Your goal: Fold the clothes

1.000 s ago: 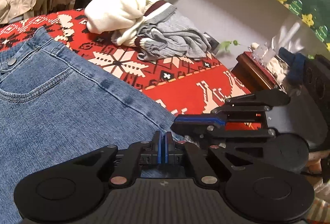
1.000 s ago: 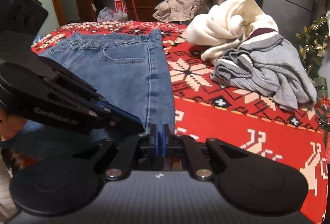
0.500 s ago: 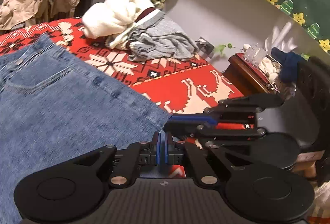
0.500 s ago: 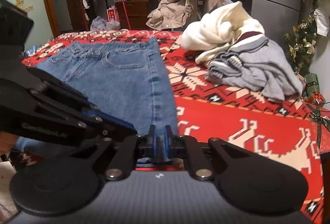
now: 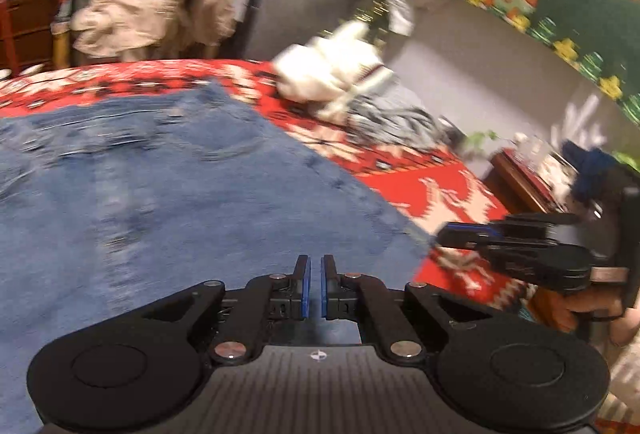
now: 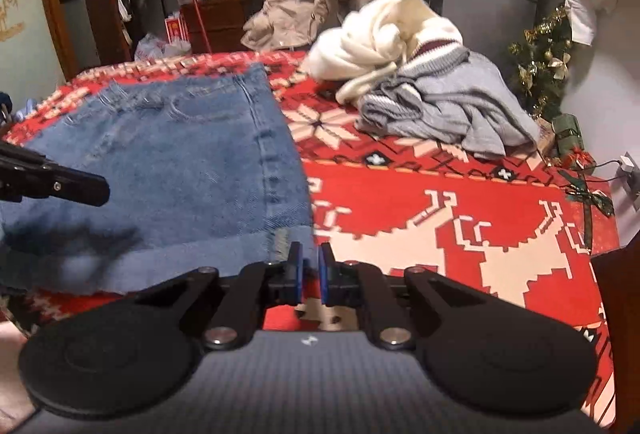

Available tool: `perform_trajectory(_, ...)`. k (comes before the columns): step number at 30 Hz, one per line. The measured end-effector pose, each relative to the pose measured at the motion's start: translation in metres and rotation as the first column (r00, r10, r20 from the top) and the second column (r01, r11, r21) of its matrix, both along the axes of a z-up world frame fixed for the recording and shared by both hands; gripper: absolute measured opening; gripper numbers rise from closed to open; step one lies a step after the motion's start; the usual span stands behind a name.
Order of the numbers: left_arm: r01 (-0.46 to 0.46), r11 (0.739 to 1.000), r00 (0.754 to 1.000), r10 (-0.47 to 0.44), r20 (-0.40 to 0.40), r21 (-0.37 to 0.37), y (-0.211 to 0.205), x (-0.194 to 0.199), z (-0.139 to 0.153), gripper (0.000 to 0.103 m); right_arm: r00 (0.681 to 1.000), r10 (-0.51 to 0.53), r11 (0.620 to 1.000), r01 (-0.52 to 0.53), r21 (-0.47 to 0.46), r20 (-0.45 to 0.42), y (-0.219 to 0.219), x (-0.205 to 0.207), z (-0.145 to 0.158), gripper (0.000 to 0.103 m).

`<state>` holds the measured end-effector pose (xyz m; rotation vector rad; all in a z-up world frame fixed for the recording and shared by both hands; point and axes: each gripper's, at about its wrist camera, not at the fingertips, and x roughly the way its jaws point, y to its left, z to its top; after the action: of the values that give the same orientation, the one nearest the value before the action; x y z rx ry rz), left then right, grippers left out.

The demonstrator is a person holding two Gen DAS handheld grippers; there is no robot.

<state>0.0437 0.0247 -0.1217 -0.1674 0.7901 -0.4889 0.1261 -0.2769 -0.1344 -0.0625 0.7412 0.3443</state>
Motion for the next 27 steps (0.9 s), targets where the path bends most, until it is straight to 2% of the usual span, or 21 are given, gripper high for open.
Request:
perform_trajectory(6, -0.142, 0.990, 0.990, 0.142, 0.011, 0.012, 0.045, -0.019, -0.010, 0.004, 0.999, 0.053, 0.997, -0.053, 0.052, 0.008, 0.046, -0.008, 0.004, 0.009)
perform_trajectory(9, -0.180, 0.984, 0.984, 0.180, -0.005, 0.000, 0.057, -0.027, -0.018, 0.004, 0.996, 0.088, 0.994, -0.089, 0.057, 0.015, 0.076, -0.009, -0.001, 0.009)
perform_trajectory(14, -0.195, 0.981, 0.981, 0.195, -0.018, 0.026, 0.057, -0.035, -0.027, 0.004, 0.993, 0.115, 0.993, -0.115, 0.007, 0.015, 0.111, -0.006, -0.017, 0.009)
perform_trajectory(18, -0.194, 0.980, 0.980, 0.196, -0.037, 0.049, 0.057, -0.035, -0.036, 0.004, 0.992, 0.121, 0.992, -0.120, -0.023, 0.032, 0.112, -0.013, -0.023, 0.011)
perform_trajectory(20, -0.201, 0.979, 0.979, 0.202, -0.029, 0.038, 0.060, -0.036, -0.039, 0.004, 0.992, 0.124, 0.992, -0.123, -0.036, 0.036, 0.110, -0.018, -0.023, 0.018)
perform_trajectory(24, -0.201, 0.979, 0.979, 0.201, -0.017, 0.019, 0.062, -0.038, -0.041, 0.004, 0.992, 0.126, 0.992, -0.125, -0.025, 0.030, 0.106, -0.026, -0.018, 0.040)
perform_trajectory(27, -0.205, 0.979, 0.979, 0.205, -0.021, -0.003, 0.064, -0.038, -0.043, 0.004, 0.990, 0.135, 0.991, -0.134, -0.024, 0.036, 0.108, -0.023, -0.013, 0.041)
